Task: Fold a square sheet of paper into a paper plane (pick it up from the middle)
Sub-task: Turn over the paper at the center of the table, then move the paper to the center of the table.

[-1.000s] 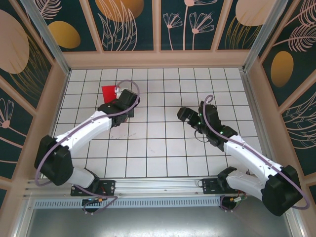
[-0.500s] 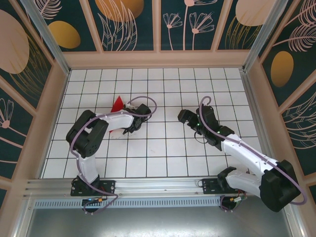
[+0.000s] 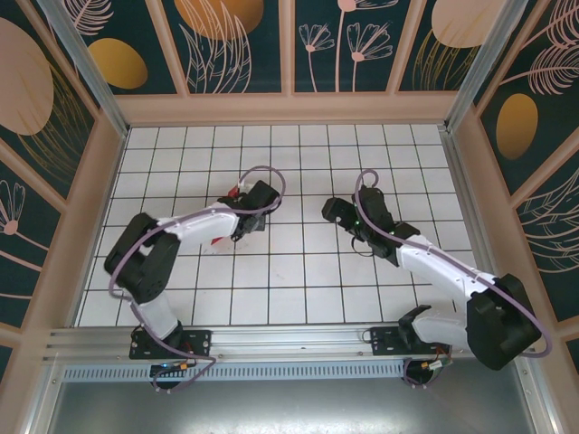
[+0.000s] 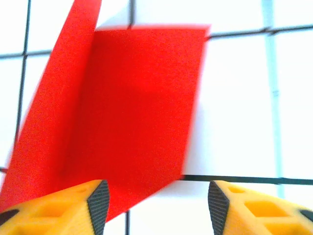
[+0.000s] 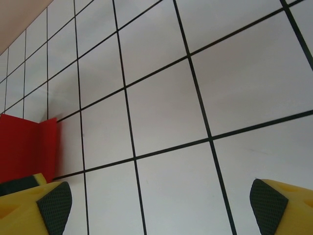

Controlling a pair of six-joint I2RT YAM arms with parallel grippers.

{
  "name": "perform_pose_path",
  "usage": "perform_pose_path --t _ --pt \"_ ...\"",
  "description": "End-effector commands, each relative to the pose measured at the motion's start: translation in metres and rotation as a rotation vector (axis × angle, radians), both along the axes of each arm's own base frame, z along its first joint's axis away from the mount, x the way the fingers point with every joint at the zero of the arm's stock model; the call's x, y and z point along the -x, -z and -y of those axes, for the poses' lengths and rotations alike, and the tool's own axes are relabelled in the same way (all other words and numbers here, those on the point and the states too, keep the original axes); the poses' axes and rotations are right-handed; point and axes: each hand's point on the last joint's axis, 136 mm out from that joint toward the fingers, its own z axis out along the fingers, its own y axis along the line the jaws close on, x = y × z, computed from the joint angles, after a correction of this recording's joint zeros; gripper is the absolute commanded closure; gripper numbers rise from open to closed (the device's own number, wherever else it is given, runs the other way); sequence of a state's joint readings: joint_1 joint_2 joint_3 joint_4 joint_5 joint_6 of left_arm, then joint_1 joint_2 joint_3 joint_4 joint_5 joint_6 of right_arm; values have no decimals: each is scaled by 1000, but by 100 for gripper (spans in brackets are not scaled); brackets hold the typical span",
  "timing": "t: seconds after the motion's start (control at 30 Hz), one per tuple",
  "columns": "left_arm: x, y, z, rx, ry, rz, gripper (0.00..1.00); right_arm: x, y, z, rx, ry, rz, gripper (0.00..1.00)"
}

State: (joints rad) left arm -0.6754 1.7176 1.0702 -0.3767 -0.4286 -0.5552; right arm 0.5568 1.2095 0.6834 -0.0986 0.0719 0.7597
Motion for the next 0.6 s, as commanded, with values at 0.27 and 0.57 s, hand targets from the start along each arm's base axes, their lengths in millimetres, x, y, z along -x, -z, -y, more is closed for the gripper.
perform_pose_path --t 0.27,0.57 --pt "4 -111 8 380 73 275 2 -13 -10 -68 -77 -167 10 12" --pt "12 -81 -72 456 -171 204 1 -14 3 -211 -150 -394 -31 38"
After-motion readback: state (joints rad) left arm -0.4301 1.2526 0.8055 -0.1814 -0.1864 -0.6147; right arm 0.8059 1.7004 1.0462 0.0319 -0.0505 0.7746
